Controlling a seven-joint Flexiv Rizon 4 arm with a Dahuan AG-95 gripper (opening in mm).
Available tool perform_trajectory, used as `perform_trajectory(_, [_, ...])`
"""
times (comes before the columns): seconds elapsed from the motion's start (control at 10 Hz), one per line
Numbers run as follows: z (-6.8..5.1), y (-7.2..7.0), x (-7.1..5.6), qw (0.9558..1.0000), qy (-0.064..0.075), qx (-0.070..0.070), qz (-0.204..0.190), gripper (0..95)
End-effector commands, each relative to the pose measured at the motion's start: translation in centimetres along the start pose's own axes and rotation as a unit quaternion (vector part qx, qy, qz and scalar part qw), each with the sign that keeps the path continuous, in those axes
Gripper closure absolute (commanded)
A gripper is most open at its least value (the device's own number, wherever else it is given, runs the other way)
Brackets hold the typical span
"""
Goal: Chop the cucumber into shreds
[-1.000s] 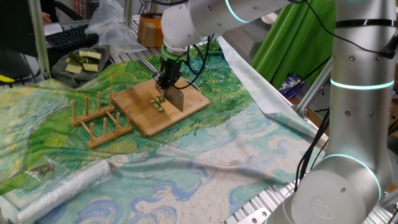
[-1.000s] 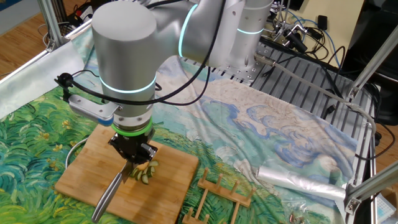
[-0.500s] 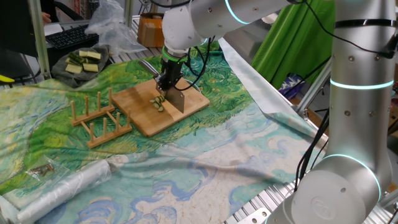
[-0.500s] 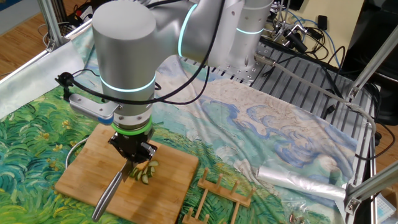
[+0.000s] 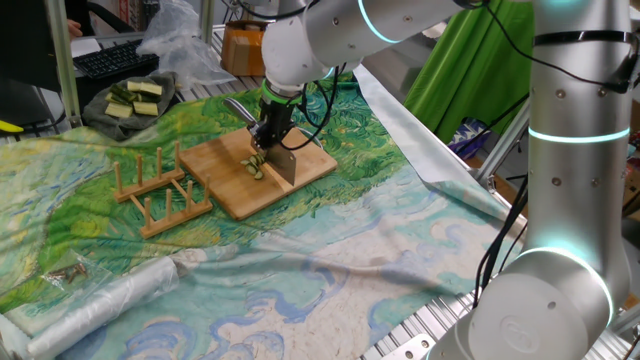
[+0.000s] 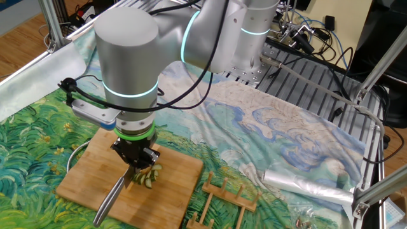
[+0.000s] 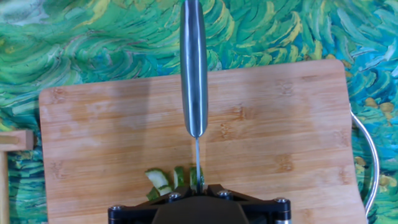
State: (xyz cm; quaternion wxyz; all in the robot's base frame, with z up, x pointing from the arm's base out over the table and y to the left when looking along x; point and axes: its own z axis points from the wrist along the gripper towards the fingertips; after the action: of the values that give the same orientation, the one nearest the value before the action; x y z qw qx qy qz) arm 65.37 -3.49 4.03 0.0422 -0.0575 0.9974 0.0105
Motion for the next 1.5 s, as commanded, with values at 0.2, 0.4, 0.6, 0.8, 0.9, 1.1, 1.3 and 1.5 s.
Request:
perform_trajectory(0.2, [1.8, 0.1, 0.1, 1.0000, -0.009, -0.001, 0.001, 95.0])
perform_trajectory(0.4, [2.3, 0.2, 0.2, 0.9999, -0.016, -0.001, 0.002, 95.0])
perform_trajectory(0.6, [2.7, 0.2, 0.2, 0.9998, -0.020, 0.000, 0.003, 95.0])
perform_trajectory(0.8, [2.5, 0.2, 0.2, 0.9998, -0.019, 0.000, 0.002, 95.0])
perform_trajectory(0.9, [2.3, 0.2, 0.1, 0.9998, -0.019, 0.003, 0.002, 95.0])
perform_trajectory(1.1, [0.9, 0.3, -0.1, 1.0000, -0.008, 0.003, 0.001, 95.0])
perform_trajectory(1.3, [-0.8, 0.3, -0.2, 1.0000, 0.001, 0.008, -0.001, 95.0])
perform_trajectory(1.5, [-1.0, 0.3, -0.2, 1.0000, 0.001, 0.007, -0.001, 95.0])
